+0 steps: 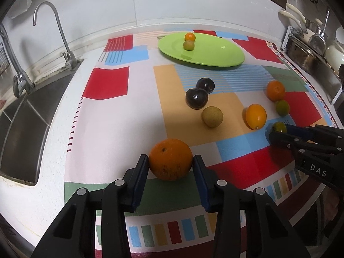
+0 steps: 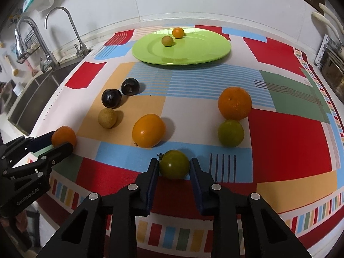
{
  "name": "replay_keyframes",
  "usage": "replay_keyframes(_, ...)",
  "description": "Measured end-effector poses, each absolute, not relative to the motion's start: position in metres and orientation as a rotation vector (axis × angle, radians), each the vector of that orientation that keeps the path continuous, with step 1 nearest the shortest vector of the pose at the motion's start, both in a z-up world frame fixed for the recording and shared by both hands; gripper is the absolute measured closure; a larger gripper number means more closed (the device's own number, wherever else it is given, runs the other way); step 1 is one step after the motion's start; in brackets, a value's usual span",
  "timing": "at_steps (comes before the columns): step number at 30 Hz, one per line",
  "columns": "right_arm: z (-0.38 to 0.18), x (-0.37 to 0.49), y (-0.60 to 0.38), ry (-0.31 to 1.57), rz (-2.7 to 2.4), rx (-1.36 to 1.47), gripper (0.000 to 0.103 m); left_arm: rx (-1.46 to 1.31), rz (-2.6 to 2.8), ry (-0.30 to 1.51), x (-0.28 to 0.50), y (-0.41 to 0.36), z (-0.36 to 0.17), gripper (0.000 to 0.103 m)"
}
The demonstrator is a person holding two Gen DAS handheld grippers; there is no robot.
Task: Organize fruits
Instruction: 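Grasp a large orange with the left gripper while the right gripper grasps a green-yellow lime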
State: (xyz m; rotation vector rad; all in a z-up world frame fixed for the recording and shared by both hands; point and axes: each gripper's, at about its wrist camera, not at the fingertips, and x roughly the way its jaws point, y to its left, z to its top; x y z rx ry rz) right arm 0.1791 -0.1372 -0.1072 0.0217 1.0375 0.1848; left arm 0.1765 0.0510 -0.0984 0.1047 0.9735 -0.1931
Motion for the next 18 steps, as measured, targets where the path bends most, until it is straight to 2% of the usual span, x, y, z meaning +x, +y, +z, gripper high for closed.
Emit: replay_keyframes(18,-0.076,0.175,-0.132,0.967,0.198,0.025,0.073,0.120,-0.253,0.890,0.173,0.049,-0.069,0.062)
